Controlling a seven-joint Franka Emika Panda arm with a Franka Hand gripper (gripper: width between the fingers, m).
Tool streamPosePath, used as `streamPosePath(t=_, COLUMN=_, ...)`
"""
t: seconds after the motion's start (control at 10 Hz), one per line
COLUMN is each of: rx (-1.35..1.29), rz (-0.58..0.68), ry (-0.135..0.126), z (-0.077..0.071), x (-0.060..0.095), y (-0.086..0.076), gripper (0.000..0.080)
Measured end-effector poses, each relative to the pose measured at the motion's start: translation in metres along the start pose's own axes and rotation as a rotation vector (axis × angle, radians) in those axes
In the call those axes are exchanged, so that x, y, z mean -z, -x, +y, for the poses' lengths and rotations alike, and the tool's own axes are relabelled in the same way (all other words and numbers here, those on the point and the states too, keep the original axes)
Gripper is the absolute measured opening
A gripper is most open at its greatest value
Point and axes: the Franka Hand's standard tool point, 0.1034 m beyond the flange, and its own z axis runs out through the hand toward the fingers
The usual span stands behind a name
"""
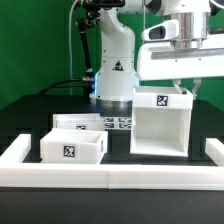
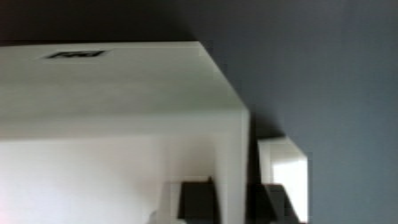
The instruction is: Assemble drawer
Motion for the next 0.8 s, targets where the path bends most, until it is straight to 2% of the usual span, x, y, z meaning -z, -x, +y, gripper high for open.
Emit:
streamPosePath(t=0.3, rx=0.063, rz=0.047, ry=-0.02, z=-0.006, x=-0.002, y=-0.037, gripper=0.0039)
streamPosePath(t=0.4, rx=0.08, rz=0.053, ry=-0.022, z=-0.007, x=-0.002, y=-0.043, gripper=0.0041)
streamPosePath(t=0.8, rx=0.081, rz=0.054, ry=-0.021, z=-0.007, x=0.0, y=-0.042, gripper=0.0041)
